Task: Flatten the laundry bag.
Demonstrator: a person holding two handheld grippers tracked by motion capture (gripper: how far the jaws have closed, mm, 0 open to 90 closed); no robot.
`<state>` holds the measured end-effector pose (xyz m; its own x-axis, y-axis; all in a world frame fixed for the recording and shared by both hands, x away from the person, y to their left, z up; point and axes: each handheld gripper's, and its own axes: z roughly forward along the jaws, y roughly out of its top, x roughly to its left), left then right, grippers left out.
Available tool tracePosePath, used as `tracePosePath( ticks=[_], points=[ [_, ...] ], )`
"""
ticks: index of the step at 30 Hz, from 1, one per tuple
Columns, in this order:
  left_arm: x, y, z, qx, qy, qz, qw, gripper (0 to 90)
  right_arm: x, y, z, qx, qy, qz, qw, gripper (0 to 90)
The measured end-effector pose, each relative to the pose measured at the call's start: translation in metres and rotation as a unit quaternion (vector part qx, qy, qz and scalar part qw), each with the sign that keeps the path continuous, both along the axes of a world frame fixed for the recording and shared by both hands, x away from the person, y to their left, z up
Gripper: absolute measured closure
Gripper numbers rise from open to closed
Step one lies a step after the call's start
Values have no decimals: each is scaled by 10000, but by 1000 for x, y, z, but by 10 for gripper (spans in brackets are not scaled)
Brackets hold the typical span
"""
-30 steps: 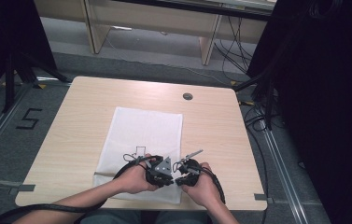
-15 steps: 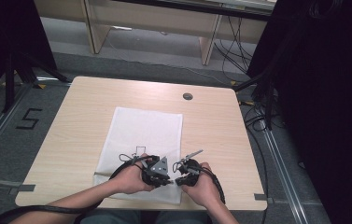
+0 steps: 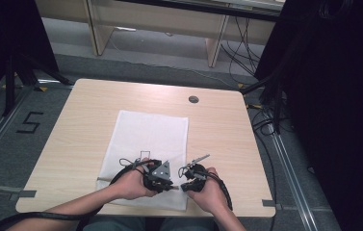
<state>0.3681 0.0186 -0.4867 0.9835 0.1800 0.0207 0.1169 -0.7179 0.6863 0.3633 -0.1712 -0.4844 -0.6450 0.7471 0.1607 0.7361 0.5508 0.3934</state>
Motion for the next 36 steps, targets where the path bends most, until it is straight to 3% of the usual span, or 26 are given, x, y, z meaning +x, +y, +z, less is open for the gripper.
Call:
tracePosePath(
  ticks=[13, 16, 19, 23, 32, 33, 36],
  points=[
    [-2, 8, 1, -28, -44, 15, 10000, 815, 0, 0, 0, 6, -8, 14, 10000, 900],
    [-3, 9, 2, -44, -49, 32, 10000, 816, -2, 1, 1, -45, 94, -159, 9998, 900],
    [-3, 11, 4, -14, -143, -4, 9999, 816, -1, 0, 0, 25, 63, -84, 9999, 900],
    [-4, 14, 3, -55, -54, 57, 10000, 816, -1, 0, 0, 4, 44, -77, 10000, 900],
    [-3, 15, 2, -36, -110, 12, 9999, 816, -1, 0, 0, 23, 58, -71, 10000, 900],
    [-3, 16, 3, -55, -37, 44, 10000, 816, -1, 0, 0, 22, 47, -67, 10000, 900],
    [-3, 18, 4, -85, -109, 11, 9999, 816, -1, 0, 0, 13, 39, -78, 10000, 900]
  ],
)
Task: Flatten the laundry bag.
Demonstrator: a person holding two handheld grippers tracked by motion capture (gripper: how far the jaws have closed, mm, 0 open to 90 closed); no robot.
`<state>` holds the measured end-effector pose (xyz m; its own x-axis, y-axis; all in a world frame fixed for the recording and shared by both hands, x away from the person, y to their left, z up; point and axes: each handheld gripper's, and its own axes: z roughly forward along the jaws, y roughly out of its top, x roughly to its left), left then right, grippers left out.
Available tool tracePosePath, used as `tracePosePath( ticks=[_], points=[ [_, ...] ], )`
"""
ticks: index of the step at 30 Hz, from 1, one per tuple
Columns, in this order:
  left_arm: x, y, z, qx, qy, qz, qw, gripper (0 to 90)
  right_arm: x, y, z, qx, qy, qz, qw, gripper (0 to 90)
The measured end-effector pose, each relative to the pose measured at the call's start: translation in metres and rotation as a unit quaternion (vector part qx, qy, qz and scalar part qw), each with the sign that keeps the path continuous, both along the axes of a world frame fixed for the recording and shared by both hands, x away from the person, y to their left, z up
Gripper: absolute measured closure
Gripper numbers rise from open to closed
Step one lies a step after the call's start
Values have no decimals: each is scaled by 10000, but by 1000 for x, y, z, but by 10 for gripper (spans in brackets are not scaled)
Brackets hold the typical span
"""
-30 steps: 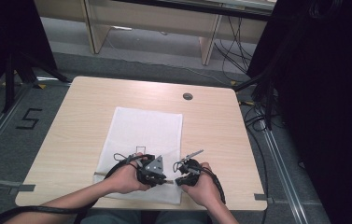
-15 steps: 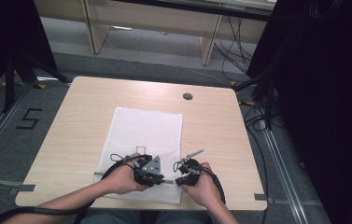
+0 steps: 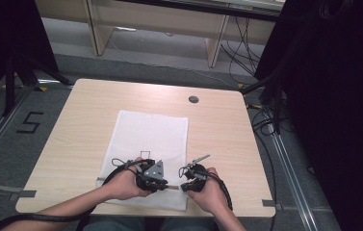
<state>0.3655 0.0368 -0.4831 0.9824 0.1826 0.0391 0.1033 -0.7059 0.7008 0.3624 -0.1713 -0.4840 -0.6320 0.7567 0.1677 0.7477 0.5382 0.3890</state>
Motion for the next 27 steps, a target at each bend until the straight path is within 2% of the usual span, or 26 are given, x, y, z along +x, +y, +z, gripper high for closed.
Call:
tracePosePath(
  ticks=[2, 3, 10, 13, 14, 16, 18, 27],
  points=[
    [-1, 1, 0, 48, -7, 15, 10000, 816, 0, 0, 0, -4, -1, -2, 10000, 900],
    [-1, 1, 0, 3, 52, 34, 10000, 816, 0, 0, 0, 1, -2, -4, 10000, 900],
    [-1, 3, 0, 33, -22, 33, 10000, 816, 0, 0, 0, -3, -8, 0, 10000, 900],
    [-1, 6, 0, 32, 6, 63, 10000, 816, 0, 0, 0, -9, -6, 1, 10000, 900],
    [-1, 7, 0, -42, 86, 89, 9999, 816, 0, 0, 0, 2, -32, 24, 10000, 900],
    [0, 9, 1, 31, -17, 39, 10000, 816, 0, 0, 0, -1, -2, -3, 10000, 900],
    [-1, 9, 0, -10, 67, 84, 9999, 816, 0, 0, 0, 4, -34, 22, 10000, 900],
    [-2, 9, 0, -10, 36, 78, 10000, 816, 0, 0, -1, 7, -43, 30, 10000, 900]
  ],
)
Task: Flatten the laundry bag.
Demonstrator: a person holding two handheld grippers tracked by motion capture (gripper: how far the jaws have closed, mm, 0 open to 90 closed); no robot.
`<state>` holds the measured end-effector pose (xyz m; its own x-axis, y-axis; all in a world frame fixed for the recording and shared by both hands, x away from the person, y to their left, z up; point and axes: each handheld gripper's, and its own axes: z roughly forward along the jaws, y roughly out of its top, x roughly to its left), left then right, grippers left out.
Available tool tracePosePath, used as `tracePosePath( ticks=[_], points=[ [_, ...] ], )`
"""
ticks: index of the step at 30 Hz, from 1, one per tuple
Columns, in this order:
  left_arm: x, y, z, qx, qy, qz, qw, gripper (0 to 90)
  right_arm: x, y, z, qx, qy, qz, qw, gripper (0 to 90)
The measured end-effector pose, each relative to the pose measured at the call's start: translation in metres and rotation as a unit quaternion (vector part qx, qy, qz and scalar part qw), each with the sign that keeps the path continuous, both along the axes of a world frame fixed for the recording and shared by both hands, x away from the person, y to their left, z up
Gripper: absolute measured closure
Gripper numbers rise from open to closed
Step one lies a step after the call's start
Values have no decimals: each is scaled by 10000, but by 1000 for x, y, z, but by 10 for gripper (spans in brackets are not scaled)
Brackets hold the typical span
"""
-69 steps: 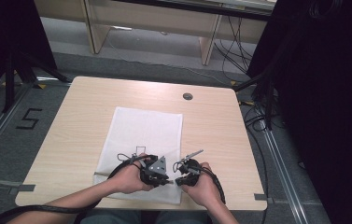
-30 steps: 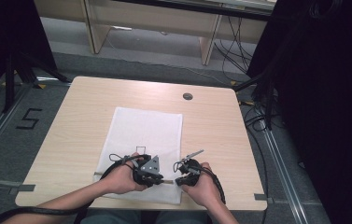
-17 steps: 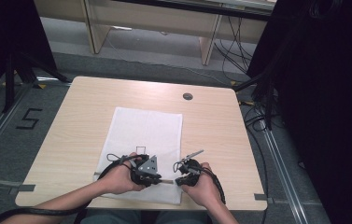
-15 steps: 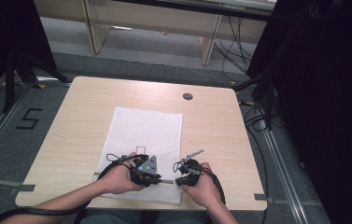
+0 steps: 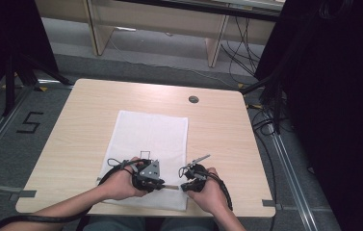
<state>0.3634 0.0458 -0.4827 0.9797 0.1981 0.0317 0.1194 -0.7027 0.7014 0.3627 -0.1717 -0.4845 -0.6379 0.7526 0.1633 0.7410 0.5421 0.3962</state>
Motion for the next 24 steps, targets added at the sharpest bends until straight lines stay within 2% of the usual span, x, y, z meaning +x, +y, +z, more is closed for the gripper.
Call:
tracePosePath(
  ticks=[2, 5, 7, 8, 12, 14, 17, 19, 21, 24],
  points=[
    [0, 1, 1, 61, -49, -30, 10000, 816, 0, 0, 0, 9, 2, -14, 10000, 900],
    [0, 2, 0, 8, -6, 0, 10000, 816, -1, 0, 0, 3, 34, -40, 10000, 900],
    [1, 3, 1, 60, -93, -46, 9999, 816, 0, 0, 0, -5, 31, -24, 10000, 900],
    [0, 3, 0, 13, -10, 16, 10000, 816, 0, 0, 0, -9, 33, -25, 10000, 900],
    [0, 3, 1, 18, -19, -18, 10000, 816, -1, 0, 0, -8, 37, -31, 10000, 900],
    [0, 4, 1, 89, -63, -40, 9999, 816, -1, 0, 0, -4, 32, -34, 10000, 900],
    [1, 6, 2, 22, -71, -19, 10000, 816, -1, 0, 0, -5, 35, -30, 10000, 900],
    [0, 8, 1, -12, 6, 29, 10000, 816, -1, 0, 0, -7, 38, -29, 10000, 900],
    [0, 8, 1, 66, -53, 1, 10000, 816, -1, 0, 0, 1, 38, -41, 10000, 900],
    [0, 8, 1, 7, -7, 30, 10000, 816, -1, 0, 0, -11, 33, -26, 10000, 900]
  ],
)
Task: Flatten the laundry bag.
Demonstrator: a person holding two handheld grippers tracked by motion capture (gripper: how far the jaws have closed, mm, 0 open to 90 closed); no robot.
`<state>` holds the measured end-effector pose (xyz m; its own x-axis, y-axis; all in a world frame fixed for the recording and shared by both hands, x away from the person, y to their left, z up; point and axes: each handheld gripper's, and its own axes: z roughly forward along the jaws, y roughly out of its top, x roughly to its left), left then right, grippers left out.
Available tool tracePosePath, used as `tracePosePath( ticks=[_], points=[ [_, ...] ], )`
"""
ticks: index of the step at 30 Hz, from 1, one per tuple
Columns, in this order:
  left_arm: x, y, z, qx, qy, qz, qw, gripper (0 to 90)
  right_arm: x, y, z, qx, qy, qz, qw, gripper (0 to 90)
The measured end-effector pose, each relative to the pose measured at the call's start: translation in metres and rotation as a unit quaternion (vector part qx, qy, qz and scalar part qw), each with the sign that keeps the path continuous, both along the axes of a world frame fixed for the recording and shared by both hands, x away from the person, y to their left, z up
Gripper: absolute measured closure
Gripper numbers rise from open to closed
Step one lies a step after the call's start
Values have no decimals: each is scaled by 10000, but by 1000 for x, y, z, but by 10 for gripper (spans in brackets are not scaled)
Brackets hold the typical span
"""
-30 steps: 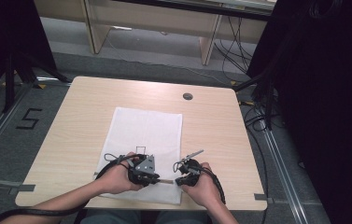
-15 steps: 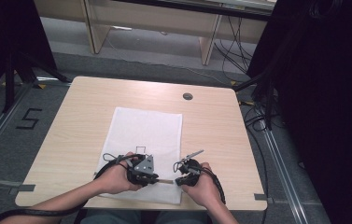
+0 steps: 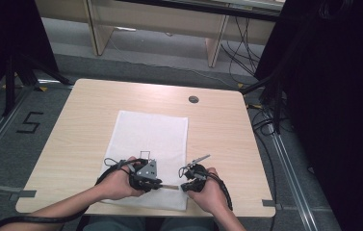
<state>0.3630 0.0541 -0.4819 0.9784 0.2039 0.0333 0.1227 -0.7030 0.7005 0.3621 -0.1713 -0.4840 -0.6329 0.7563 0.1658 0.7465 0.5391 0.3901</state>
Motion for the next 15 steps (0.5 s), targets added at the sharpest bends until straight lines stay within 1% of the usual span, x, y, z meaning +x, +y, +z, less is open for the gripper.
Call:
tracePosePath(
  ticks=[1, 3, 4, 5, 6, 7, 8, 9, 10, 11, 12, 15],
  points=[
    [0, 0, 0, -1, 12, -7, 10000, 816, 0, 0, 0, 1, 0, -5, 10000, 900],
    [1, 1, 1, 53, -72, -47, 9999, 816, 0, 0, 0, 2, 0, -5, 10000, 900],
    [0, 1, 1, -5, -28, -27, 10000, 816, 0, 0, 0, 3, 1, -3, 10000, 900],
    [0, 2, 1, 11, -24, -2, 10000, 816, 0, 0, 0, 2, -11, 11, 10000, 900],
    [0, 2, 1, -22, 3, 7, 10000, 816, 0, 0, -1, -3, -21, 11, 10000, 900],
    [0, 3, 1, 2, -9, 17, 10000, 816, 0, 0, 0, 3, 0, -4, 10000, 900],
    [0, 3, 1, 7, -39, -15, 10000, 816, 1, 0, -1, 1, -31, 25, 10000, 900],
    [0, 4, 1, -12, -48, -34, 10000, 816, 0, 0, 0, 2, -22, 15, 10000, 900],
    [1, 5, 1, 55, -78, -53, 9999, 816, 1, 0, -1, -2, -30, 23, 10000, 900],
    [0, 5, 1, 3, 9, 3, 10000, 816, 1, 0, -1, 0, -30, 22, 10000, 900],
    [0, 5, 1, -23, 25, 13, 10000, 816, 1, 0, -1, 0, -30, 22, 10000, 900],
    [-1, 4, 1, -7, -13, -3, 10000, 816, 0, 0, -1, -1, -30, 22, 10000, 900]
  ],
)
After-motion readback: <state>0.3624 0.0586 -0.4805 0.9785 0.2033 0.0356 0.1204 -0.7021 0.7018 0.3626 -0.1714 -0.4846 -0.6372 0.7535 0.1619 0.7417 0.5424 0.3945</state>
